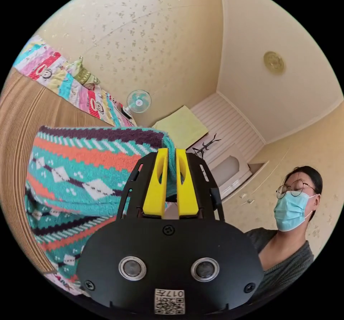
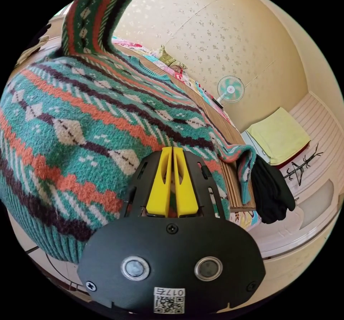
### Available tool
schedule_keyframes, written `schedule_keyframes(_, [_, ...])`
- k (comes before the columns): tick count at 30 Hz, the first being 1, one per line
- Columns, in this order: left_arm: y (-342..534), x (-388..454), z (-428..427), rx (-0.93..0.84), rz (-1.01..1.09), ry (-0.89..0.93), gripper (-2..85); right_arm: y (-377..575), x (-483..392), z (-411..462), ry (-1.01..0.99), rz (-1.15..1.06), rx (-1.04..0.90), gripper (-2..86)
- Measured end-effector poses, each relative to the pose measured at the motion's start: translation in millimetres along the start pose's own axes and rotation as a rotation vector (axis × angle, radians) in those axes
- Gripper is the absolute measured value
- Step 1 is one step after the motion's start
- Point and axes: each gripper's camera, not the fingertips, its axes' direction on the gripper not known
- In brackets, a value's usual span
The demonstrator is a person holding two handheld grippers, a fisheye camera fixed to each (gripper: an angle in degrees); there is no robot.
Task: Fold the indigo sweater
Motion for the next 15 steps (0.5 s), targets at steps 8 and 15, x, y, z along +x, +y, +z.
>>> schedule_keyframes(8, [89.0,-53.9,63.1,-0.217,0.102,-0.281,10.9,9.6,-26.0,0.2,0.049,-0.03,0.014,0.3])
schedule_keyframes(15, [214.4,-85.1,-52.1,-0.204,-0.017,-0.865,8.1,11.3,-40.6,-2.1,0.117,-0.047,0.025,0.3])
